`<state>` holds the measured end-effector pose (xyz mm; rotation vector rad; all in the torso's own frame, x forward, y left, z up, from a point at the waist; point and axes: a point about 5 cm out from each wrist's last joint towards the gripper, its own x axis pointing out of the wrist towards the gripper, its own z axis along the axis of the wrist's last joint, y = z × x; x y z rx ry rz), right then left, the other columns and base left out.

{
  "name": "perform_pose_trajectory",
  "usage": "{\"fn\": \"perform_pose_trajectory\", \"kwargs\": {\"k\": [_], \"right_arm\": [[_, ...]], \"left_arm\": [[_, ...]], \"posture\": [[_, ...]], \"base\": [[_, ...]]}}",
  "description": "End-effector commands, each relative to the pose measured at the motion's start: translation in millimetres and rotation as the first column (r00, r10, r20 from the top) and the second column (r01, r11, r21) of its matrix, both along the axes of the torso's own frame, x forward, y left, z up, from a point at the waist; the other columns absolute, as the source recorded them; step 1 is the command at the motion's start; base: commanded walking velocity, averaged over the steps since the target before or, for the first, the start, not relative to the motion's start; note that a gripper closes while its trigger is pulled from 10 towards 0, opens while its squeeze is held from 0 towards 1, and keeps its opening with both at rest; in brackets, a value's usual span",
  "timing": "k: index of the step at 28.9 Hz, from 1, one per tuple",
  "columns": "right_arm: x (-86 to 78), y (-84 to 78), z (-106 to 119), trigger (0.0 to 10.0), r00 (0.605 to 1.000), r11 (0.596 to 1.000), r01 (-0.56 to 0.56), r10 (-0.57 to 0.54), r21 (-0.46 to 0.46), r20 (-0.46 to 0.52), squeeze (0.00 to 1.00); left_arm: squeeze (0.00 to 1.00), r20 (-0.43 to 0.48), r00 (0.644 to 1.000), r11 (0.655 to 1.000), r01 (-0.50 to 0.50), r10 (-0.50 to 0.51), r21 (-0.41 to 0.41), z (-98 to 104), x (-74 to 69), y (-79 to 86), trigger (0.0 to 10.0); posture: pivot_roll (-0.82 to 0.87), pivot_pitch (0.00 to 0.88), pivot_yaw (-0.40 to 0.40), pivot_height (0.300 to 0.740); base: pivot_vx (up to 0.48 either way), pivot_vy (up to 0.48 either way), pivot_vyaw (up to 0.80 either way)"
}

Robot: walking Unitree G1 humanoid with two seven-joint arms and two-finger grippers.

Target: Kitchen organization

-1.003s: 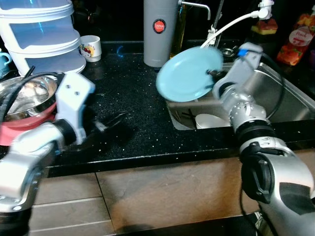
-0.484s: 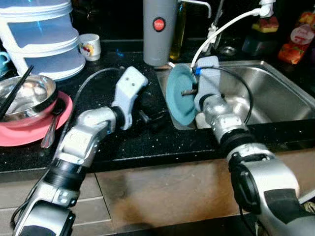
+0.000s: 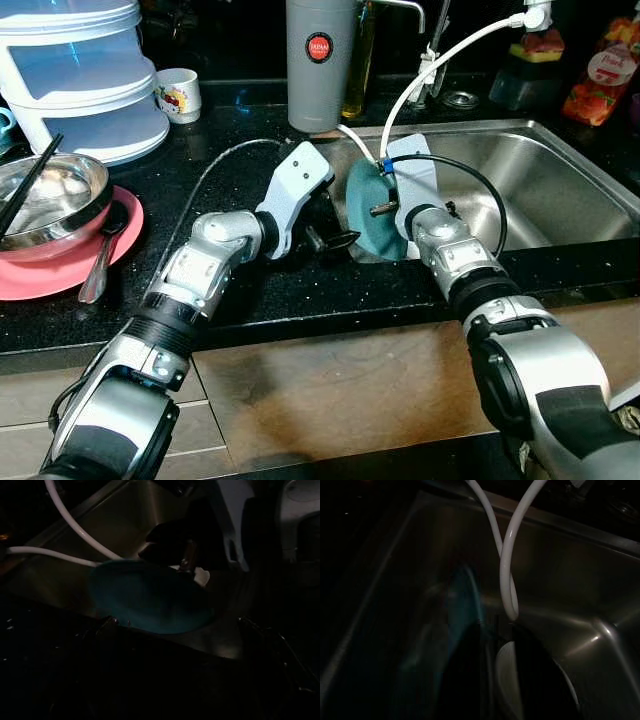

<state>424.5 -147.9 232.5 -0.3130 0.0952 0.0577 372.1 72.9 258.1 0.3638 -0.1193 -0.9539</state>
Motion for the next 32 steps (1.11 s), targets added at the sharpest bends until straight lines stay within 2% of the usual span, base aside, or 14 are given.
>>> {"fn": "perform_pose_trajectory", "kwargs": {"k": [1, 2, 3, 4, 6, 9, 12, 15, 17, 21, 26, 27, 30, 32], "right_arm": [[-0.4, -2.0, -3.7, 10.0, 1.000, 0.999, 0.030, -0.030, 0.013, -0.006, 1.00], [-0.4, -2.0, -3.7, 10.0, 1.000, 0.999, 0.030, -0.030, 0.013, -0.006, 1.00], [0.1, -2.6, 0.7, 10.0, 0.999, 0.998, 0.042, -0.043, 0.049, 0.020, 0.55], [0.9, -3.8, 6.9, 10.0, 0.997, 0.993, 0.057, -0.062, 0.101, 0.049, 0.00], [1.3, -4.7, 11.0, 10.0, 0.995, 0.988, 0.066, -0.075, 0.137, 0.067, 0.00], [2.7, -2.2, 32.4, 10.0, 0.986, 0.945, 0.032, -0.083, 0.326, 0.143, 0.00], [3.0, 4.8, 38.9, 10.0, 0.987, 0.911, -0.018, -0.049, 0.412, 0.150, 0.00], [1.4, 34.6, 31.4, 10.0, 0.986, 0.813, -0.160, 0.154, 0.560, 0.058, 0.00], [-1.2, 49.0, 24.8, 10.0, 0.970, 0.763, -0.205, 0.244, 0.612, 0.021, 0.00], [-4.7, 63.9, 16.4, 10.0, 0.950, 0.743, -0.246, 0.313, 0.622, 0.002, 0.00], [-8.3, 77.5, 8.5, 10.0, 0.934, 0.744, -0.277, 0.357, 0.609, -0.011, 0.00], [-8.7, 76.9, 7.2, 10.0, 0.933, 0.742, -0.273, 0.359, 0.613, -0.018, 0.00], [-9.0, 76.0, 6.2, 10.0, 0.932, 0.740, -0.269, 0.362, 0.616, -0.027, 0.00], [-9.0, 74.2, 5.3, 10.0, 0.933, 0.751, -0.264, 0.359, 0.605, -0.039, 0.00]], "left_arm": [[0.00, 0.019, 1.000, 1.000, 0.002, -0.002, 0.011, 1.6, 1.6, -0.9, 10.0], [0.00, 0.019, 1.000, 1.000, 0.002, -0.002, 0.011, 1.6, 1.6, -0.9, 10.0], [0.00, 0.039, 0.999, 1.000, -0.022, 0.022, -0.009, 5.2, 2.7, 1.9, 10.0], [0.00, 0.065, 0.996, 0.998, -0.052, 0.055, -0.034, 10.3, 4.0, 5.6, 10.0], [0.00, 0.083, 0.994, 0.996, -0.073, 0.077, -0.052, 13.7, 4.8, 8.1, 10.0], [0.00, 0.147, 0.974, 0.980, -0.158, 0.175, -0.119, 27.6, 5.7, 20.8, 10.0], [0.00, 0.166, 0.957, 0.966, -0.212, 0.236, -0.150, 32.4, 5.4, 31.1, 10.0], [0.00, 0.253, 0.883, 0.919, -0.377, 0.394, -0.117, 29.8, -0.6, 61.3, 10.0], [0.00, 0.293, 0.854, 0.903, -0.410, 0.430, -0.129, 32.9, -7.4, 72.3, 10.0], [0.00, 0.306, 0.845, 0.898, -0.396, 0.438, -0.192, 44.9, -18.5, 80.9, 10.0], [0.00, 0.306, 0.819, 0.875, -0.458, 0.485, -0.159, 48.3, -26.6, 101.9, 10.0], [0.00, 0.256, 0.796, 0.835, -0.533, 0.549, -0.134, 38.4, -24.3, 111.6, 10.0], [0.00, 0.210, 0.772, 0.799, -0.589, 0.600, -0.116, 28.9, -21.2, 116.3, 10.0], [0.01, 0.161, 0.716, 0.730, -0.681, 0.680, -0.053, 9.9, -14.1, 122.1, 10.0]], "posture": [[0.10, 0.097, -0.018, 0.740], [0.10, 0.097, -0.018, 0.740], [0.11, 0.096, -0.021, 0.740], [0.11, 0.095, -0.023, 0.740], [0.11, 0.094, -0.026, 0.740], [0.11, 0.089, -0.034, 0.740], [0.12, 0.084, -0.049, 0.740], [0.14, 0.081, -0.061, 0.740], [0.14, 0.080, -0.064, 0.740], [0.14, 0.077, -0.065, 0.740], [0.15, 0.075, -0.066, 0.740], [0.15, 0.078, -0.068, 0.740], [0.15, 0.079, -0.068, 0.740], [0.15, 0.081, -0.067, 0.740]], "base": [[0.000, 0.000, 0.00], [0.000, 0.000, 0.00], [0.000, 0.000, 0.00], [0.000, 0.000, 0.00], [0.000, 0.000, 0.00], [0.000, 0.000, 0.00], [0.000, 0.000, 0.00], [0.000, 0.000, 0.00], [0.000, 0.000, 0.00], [0.000, 0.000, 0.00], [0.000, 0.000, 0.00], [0.000, 0.000, 0.00], [0.000, 0.000, 0.00], [0.000, 0.000, 0.00]]}}
